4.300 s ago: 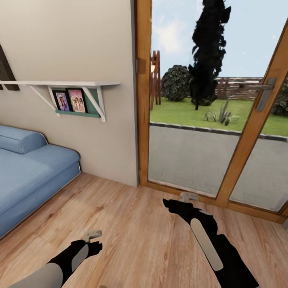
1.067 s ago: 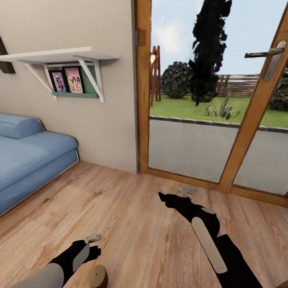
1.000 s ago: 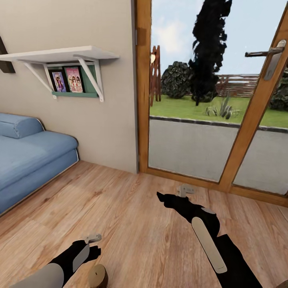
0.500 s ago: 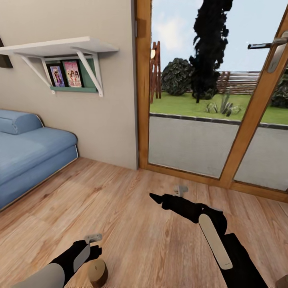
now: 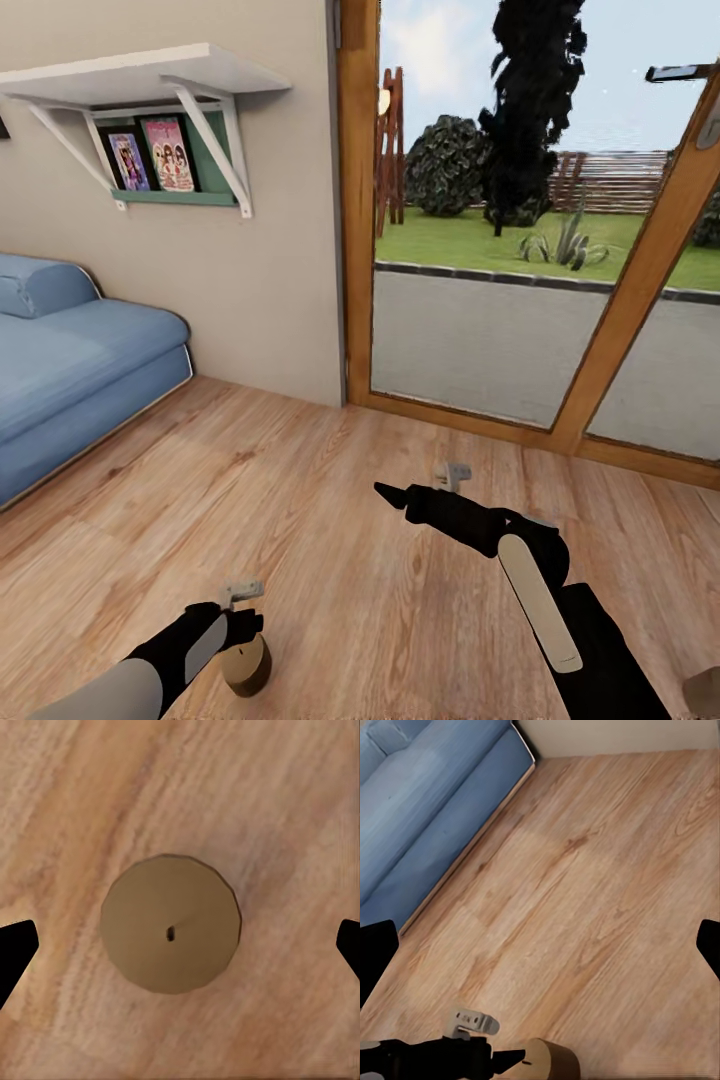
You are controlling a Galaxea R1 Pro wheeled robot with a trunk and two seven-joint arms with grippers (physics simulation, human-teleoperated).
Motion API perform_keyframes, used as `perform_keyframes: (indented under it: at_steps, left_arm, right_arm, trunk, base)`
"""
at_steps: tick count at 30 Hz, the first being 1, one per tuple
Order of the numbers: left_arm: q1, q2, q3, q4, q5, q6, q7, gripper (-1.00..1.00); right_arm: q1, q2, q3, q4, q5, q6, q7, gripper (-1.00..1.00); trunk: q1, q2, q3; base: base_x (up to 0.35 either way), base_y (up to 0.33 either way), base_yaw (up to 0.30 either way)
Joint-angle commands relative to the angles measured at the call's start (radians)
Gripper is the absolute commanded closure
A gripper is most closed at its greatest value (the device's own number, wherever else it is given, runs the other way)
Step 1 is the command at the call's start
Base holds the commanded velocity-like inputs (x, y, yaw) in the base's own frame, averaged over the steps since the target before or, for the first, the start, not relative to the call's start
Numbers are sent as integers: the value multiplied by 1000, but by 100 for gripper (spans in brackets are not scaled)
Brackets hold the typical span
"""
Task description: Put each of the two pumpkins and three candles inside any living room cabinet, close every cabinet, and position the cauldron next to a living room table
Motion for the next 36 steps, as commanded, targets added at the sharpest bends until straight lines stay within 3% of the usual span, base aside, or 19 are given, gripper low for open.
perform_keyframes:
  at_steps: [1, 20, 36]
  left_arm:
    - [0, 1, -9, -3, 10, 4, 7, -100]
    - [0, 1, -15, -3, 10, -13, 4, -100]
    - [0, 1, -15, -4, 11, -13, 4, -100]
  right_arm:
    - [-1, 0, 0, -1, 3, 3, 4, -100]
    - [-1, -1, -1, 0, 3, 3, 4, -100]
    - [-1, 0, 0, -1, 3, 3, 4, -100]
  trunk:
    - [0, -1, -5]
    - [9, -5, -78]
    - [9, -5, -78]
  base:
    - [0, 0, 0]
    - [0, 0, 0]
    - [21, 4, 0]
